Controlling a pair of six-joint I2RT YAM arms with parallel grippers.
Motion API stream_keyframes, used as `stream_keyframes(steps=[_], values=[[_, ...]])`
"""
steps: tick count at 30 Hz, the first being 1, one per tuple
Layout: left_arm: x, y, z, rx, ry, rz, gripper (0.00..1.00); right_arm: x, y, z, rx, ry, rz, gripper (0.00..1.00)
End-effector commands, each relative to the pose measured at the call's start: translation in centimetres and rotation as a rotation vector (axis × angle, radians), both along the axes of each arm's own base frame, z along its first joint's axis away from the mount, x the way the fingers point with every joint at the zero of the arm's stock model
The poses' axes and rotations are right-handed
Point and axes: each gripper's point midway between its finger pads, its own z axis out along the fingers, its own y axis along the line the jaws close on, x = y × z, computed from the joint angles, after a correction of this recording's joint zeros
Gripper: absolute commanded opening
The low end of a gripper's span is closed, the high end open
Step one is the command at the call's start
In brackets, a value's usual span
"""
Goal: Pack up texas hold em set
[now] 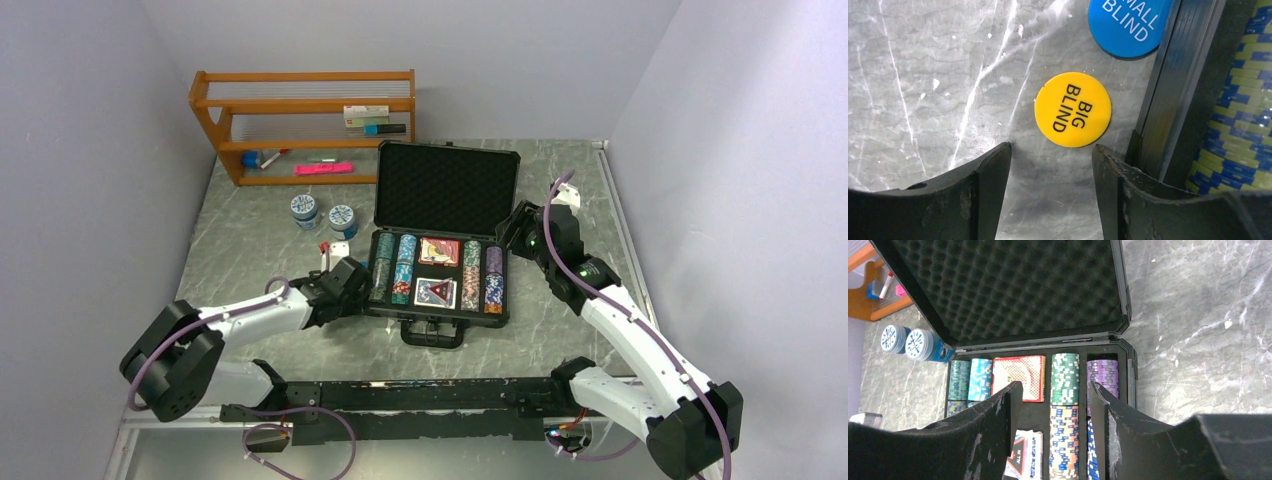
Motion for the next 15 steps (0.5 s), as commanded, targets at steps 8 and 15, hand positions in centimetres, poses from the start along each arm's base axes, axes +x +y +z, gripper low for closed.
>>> stream_keyframes(steps=[8, 15], values=[[0.3, -0.1, -1.0, -0.032, 0.04, 0.021, 0.66, 0.6, 0.2, 1.1, 0.023, -0.042, 0.0, 0.56], [0.5, -0.2, -1.6, -0.068, 0.054, 0.039, 0.71, 0.3, -0.1, 1.5, 0.02, -0.056, -0.004, 0.56]])
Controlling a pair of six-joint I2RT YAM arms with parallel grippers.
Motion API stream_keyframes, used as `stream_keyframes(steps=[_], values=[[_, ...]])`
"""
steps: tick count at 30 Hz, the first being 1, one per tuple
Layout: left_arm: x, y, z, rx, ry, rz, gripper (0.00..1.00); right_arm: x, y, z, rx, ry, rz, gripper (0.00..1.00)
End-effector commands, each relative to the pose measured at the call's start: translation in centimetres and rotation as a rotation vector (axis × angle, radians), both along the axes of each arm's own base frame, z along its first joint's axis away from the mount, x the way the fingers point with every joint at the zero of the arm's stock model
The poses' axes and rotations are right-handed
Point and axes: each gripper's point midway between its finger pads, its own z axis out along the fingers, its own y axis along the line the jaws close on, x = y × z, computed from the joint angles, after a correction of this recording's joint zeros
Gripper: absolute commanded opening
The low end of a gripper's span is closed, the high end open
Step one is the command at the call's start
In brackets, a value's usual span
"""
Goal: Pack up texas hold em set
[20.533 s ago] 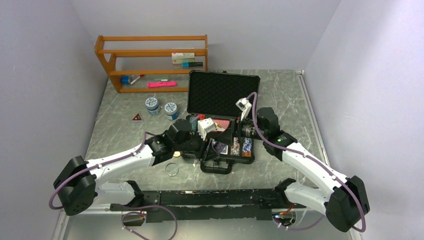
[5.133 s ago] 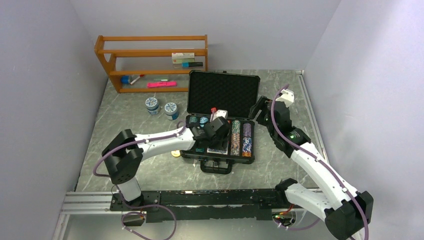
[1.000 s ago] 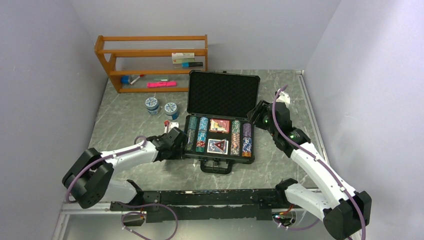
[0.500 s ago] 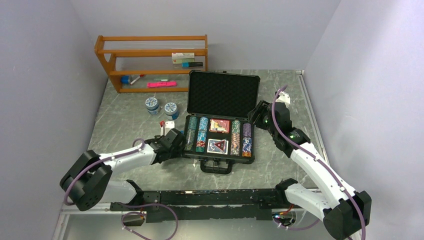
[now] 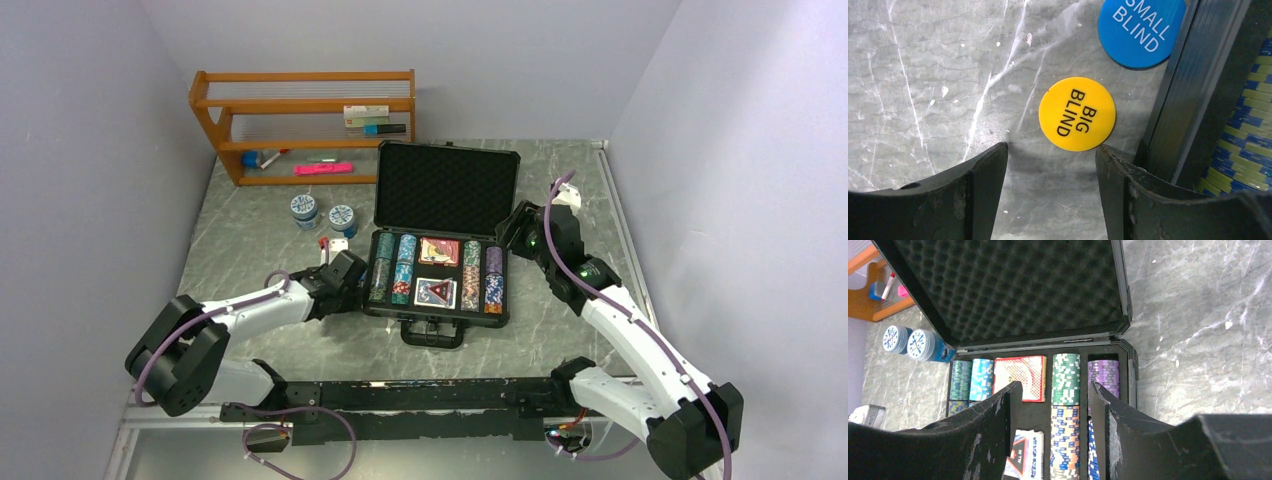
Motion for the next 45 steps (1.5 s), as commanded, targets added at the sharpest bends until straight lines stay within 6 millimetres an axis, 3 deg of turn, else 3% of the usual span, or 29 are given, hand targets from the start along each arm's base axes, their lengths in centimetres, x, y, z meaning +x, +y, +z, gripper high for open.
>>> stream_keyframes(steps=[1, 5, 8, 10, 20, 26, 34, 40, 45], values=[[0.0, -0.8, -1.4, -0.084, 0.028, 0.029, 0.72, 0.2, -0.1, 1.5, 0.016, -0.053, -0.005, 0.57], [0.1, -0.7, -1.3, -0.129, 0.022, 0.039, 0.7, 0.3, -0.1, 1.5, 0.013, -0.054, -0.003, 0.57], [-0.1, -0.8, -1.2, -0.161, 0.006, 0.042, 0.54, 0.2, -0.1, 1.5, 0.015, -0.055, 0.0, 0.57], [-0.2, -0.6, -1.2, -0.163, -0.002, 0.048, 0.51, 0.2, -0.1, 1.5, 0.017, -0.056, 0.0, 0.57], [1.1, -0.2, -1.8, -0.056, 0.033, 0.047, 0.67, 0.2, 0.0, 1.1, 0.018, -0.047, 0.003, 0.56], [1.6, -0.1, -2.0, -0.006, 0.065, 0.058, 0.65, 0.1, -0.3, 1.1, 0.006, -0.05, -0.01, 0.57], [0.1, 0.4, -3.1, -0.005, 0.117, 0.059, 0.56, 0.1, -0.6, 1.1, 0.001, -0.056, -0.02, 0.57], [-0.5, 1.0, -2.6, -0.011, 0.106, 0.076, 0.65, 0.2, -0.6, 1.0, 0.002, -0.053, -0.021, 0.57], [-0.9, 1.1, -2.5, -0.016, 0.108, 0.068, 0.6, 0.1, -0.6, 0.9, 0.006, -0.051, -0.023, 0.57]])
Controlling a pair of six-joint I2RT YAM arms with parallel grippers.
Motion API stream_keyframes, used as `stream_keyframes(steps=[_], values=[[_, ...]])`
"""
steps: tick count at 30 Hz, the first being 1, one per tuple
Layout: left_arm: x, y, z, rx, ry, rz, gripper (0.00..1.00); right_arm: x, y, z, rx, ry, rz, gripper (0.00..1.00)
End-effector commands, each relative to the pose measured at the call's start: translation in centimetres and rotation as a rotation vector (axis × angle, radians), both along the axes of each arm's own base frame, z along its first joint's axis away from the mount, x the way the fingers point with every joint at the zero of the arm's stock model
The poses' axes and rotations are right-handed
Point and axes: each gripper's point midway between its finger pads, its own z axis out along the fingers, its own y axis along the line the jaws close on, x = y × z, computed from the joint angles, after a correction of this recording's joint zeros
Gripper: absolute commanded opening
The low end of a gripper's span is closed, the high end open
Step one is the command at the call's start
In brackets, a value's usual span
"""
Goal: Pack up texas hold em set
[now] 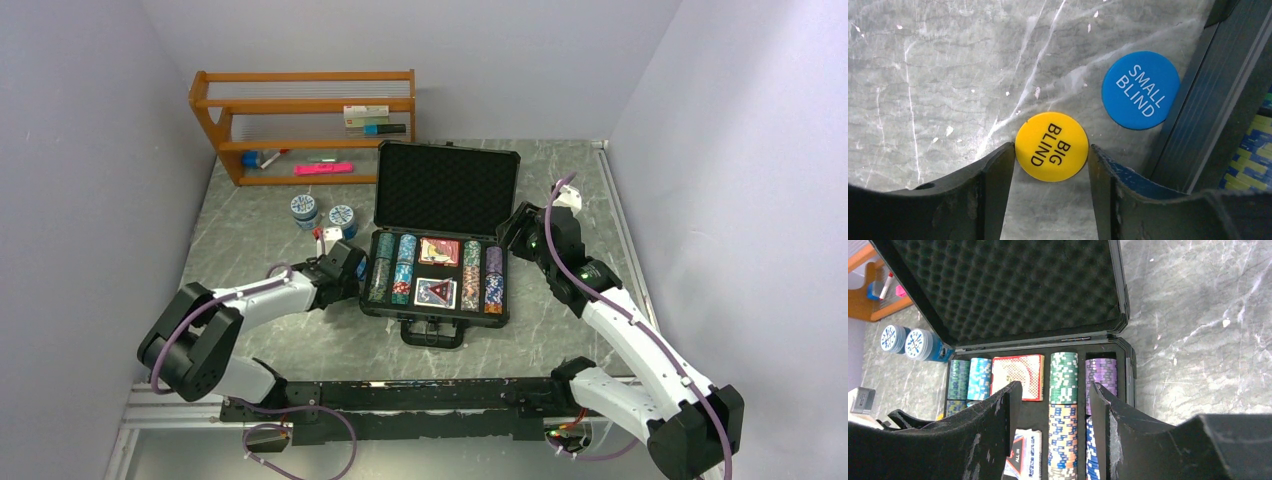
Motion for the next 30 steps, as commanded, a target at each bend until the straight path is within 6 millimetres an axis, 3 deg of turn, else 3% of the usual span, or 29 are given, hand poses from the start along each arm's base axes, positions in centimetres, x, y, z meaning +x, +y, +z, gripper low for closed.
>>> stream_keyframes(steps=[1, 6, 12, 24, 30], values=[[-4.3, 0.8, -2.6, 0.009, 0.163, -0.034, 0.57, 0.4, -0.4, 0.9, 0.007, -0.046, -0.02, 0.57], [-3.7, 0.5, -2.0, -0.009, 0.12, -0.041, 0.48, 0.3, -0.5, 0.8, 0.005, -0.044, -0.02, 0.57], [-2.5, 0.6, 0.0, -0.003, 0.053, -0.033, 0.46, 0.3, -0.5, 1.1, 0.002, -0.049, -0.02, 0.57], [-1.5, 0.0, 6.6, -0.065, -0.078, -0.071, 0.47, 0.3, -0.4, 0.9, 0.009, -0.046, -0.018, 0.57], [-1.2, -2.6, 10.2, -0.191, -0.14, -0.177, 0.48, 0.4, -0.2, 1.0, 0.014, -0.051, -0.014, 0.57]])
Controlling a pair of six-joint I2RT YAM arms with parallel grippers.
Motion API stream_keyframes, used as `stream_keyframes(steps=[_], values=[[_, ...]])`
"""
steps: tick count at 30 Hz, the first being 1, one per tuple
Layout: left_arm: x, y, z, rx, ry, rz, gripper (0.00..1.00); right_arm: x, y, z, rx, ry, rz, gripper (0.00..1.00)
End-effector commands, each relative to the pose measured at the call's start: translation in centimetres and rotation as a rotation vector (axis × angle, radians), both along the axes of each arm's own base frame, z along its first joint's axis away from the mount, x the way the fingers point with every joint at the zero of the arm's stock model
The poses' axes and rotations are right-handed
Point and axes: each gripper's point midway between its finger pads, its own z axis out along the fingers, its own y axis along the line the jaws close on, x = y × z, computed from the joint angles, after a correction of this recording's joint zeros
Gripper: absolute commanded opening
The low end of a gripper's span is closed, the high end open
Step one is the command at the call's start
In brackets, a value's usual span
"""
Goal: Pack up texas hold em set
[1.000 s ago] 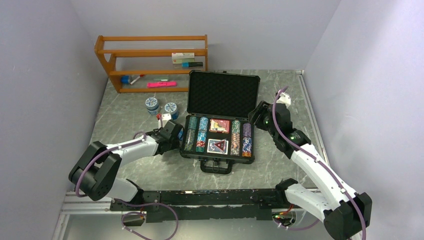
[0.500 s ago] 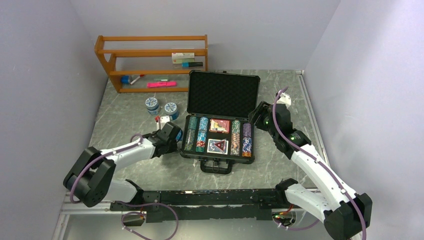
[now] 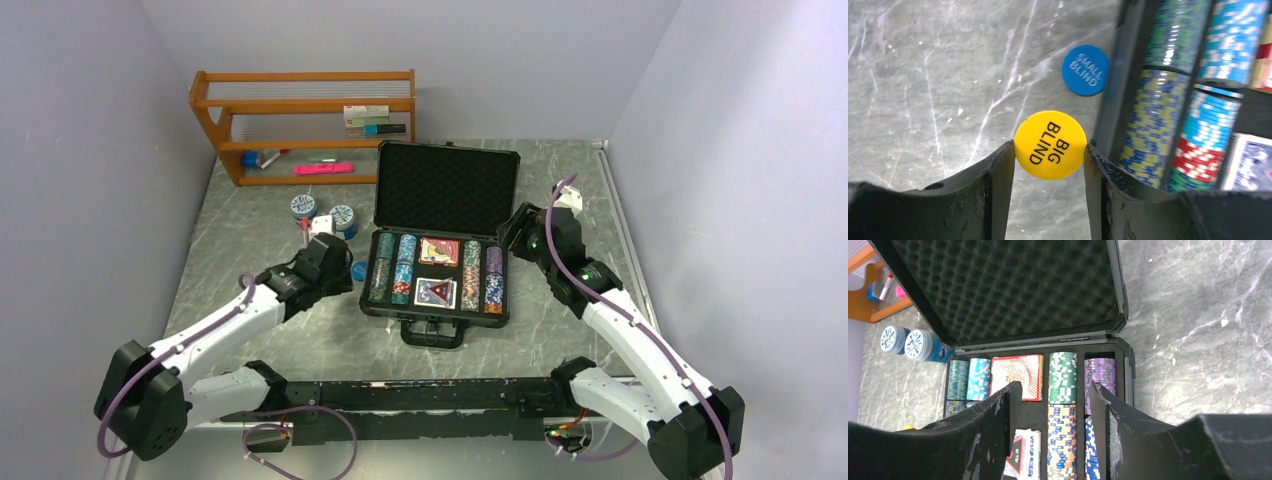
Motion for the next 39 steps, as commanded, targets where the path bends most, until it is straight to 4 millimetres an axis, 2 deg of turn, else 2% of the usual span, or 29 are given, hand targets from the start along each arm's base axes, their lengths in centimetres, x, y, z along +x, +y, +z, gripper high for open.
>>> stream_keyframes(steps=[1, 7, 11, 18, 22, 33, 39], values=[[0.4, -2.8, 3.7, -0.115, -0.063, -0.12, 0.48, 0.5, -0.1, 1.1, 0.015, -0.049, -0.01, 0.57], [0.0, -7.2, 5.9, -0.226, -0.096, -0.274, 0.48, 0.5, 0.0, 0.9, 0.017, -0.046, -0.009, 0.57], [-1.1, -11.4, 6.5, -0.24, -0.113, -0.366, 0.48, 0.5, 0.0, 0.8, 0.018, -0.044, -0.009, 0.57], [-1.7, -17.0, 5.7, -0.238, -0.1, -0.435, 0.47, 0.5, -0.2, 0.7, 0.008, -0.042, -0.015, 0.57], [-1.9, -19.4, 5.1, -0.216, -0.086, -0.463, 0.47, 0.5, -0.3, 0.7, 0.002, -0.045, -0.016, 0.57], [-2.1, -23.2, 3.8, -0.153, -0.046, -0.506, 0.47, 0.3, -0.5, -0.1, -0.008, -0.036, -0.017, 0.58], [-1.9, -23.0, 2.6, -0.077, -0.018, -0.47, 0.49, 0.3, -0.8, 0.0, -0.022, -0.038, -0.024, 0.58]])
